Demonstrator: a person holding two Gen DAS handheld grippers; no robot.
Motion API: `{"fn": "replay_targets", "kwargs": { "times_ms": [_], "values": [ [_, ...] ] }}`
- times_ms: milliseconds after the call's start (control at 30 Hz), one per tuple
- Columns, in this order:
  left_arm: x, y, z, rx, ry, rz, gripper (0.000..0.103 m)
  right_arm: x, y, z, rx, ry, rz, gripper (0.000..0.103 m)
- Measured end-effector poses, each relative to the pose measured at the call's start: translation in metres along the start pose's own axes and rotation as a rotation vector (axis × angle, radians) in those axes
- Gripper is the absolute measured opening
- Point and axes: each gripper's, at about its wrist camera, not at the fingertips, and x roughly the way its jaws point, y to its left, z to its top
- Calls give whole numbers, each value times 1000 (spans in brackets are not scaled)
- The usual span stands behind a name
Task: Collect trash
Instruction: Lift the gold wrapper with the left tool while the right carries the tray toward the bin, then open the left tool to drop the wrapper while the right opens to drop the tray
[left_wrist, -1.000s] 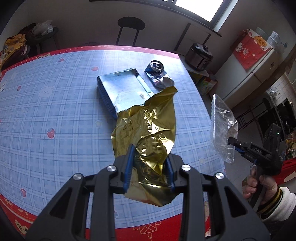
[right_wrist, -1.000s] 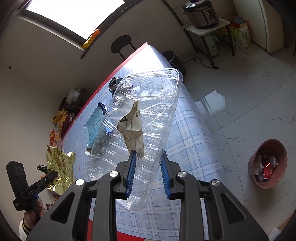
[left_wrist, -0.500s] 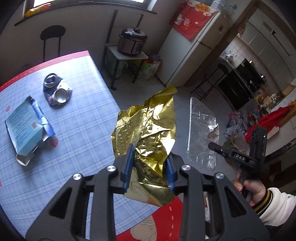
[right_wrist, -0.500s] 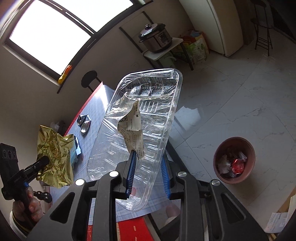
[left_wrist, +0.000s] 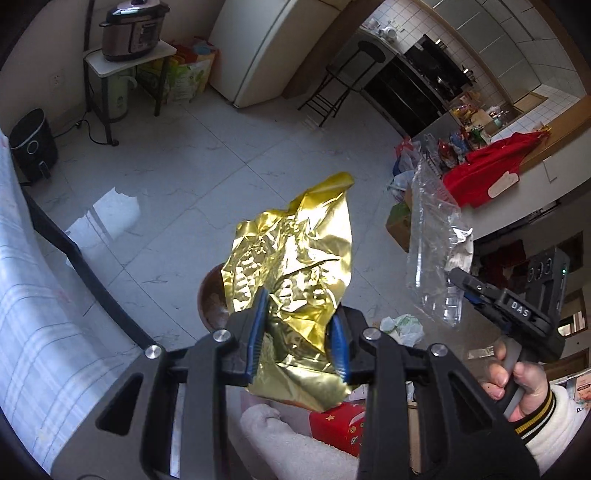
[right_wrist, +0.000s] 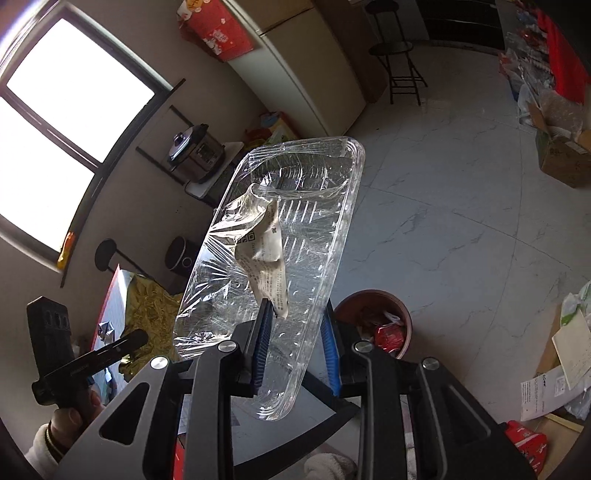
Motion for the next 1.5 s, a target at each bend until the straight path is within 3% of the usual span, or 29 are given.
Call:
{"fn": "replay_targets", "kwargs": {
  "times_ms": [300,633,700,767,1033,1200,1500],
  "values": [
    [98,-38,22,37,101,-50,32,-18,-59,-4,95,-23,-64,26],
    [141,-42,36,50,133,-2,31,-18,-75,-4,128,-18,-91,26],
    [134,-41,35,60,119,11,35,-16,-74,-4,120,-15,-96,26],
    [120,-40,34,75,92,42,50,-11,-73,-6,108,1,-114,26],
    [35,-14,20,95,-58,184,90,59,-59,-19,7,161,-224,26],
    [-11,11,2,70,-105,253,96,117,-39,-26,-69,259,-271,26],
    [-80,72,-38,-98,-173,302,97,195,-11,-33,-186,356,-362,27]
  ]
}}
